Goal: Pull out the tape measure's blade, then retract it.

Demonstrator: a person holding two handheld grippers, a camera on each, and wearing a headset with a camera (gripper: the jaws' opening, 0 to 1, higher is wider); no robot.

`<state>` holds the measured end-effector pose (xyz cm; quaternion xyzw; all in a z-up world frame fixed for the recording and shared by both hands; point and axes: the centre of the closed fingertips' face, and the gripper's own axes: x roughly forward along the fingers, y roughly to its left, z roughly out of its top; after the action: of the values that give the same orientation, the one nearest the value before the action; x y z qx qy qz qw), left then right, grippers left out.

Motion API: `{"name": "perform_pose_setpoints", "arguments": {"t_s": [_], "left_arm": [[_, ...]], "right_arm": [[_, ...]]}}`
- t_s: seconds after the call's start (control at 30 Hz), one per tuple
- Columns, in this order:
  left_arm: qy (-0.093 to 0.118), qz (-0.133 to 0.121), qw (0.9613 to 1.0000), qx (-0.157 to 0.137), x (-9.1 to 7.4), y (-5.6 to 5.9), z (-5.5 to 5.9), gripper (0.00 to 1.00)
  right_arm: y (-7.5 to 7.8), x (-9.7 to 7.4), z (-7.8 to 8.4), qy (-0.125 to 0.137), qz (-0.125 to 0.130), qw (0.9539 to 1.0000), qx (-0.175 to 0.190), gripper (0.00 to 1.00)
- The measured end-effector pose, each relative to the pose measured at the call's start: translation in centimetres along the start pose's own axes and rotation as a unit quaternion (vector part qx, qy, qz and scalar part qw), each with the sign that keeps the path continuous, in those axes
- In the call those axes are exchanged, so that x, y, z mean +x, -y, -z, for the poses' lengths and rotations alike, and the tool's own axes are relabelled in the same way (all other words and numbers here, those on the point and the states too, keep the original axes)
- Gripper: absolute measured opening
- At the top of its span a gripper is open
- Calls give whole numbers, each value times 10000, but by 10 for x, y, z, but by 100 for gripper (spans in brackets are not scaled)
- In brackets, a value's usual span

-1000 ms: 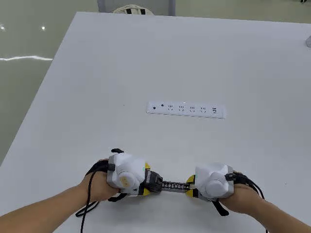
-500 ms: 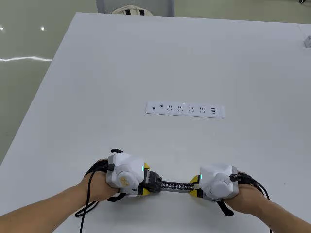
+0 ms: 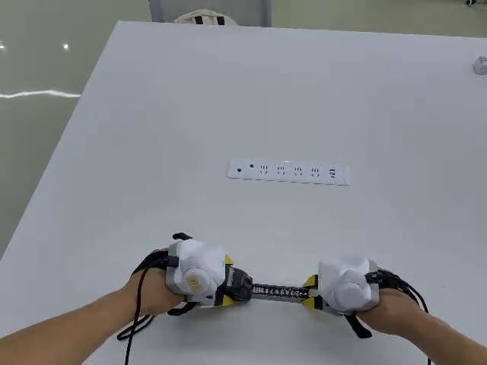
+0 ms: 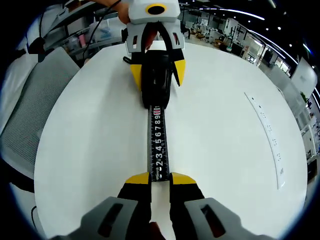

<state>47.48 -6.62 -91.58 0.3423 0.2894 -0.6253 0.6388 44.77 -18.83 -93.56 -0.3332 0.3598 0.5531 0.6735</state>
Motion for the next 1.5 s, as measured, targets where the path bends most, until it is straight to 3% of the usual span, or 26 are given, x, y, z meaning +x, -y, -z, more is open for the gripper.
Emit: {"name": "perform_pose_setpoints", "arguments": {"t_s": [1.5], "left_arm": [[-62,22,10000,14,1,0,1,38]], "right_arm": [[-2,-23,37,-96,59,9997,217,10]]}}
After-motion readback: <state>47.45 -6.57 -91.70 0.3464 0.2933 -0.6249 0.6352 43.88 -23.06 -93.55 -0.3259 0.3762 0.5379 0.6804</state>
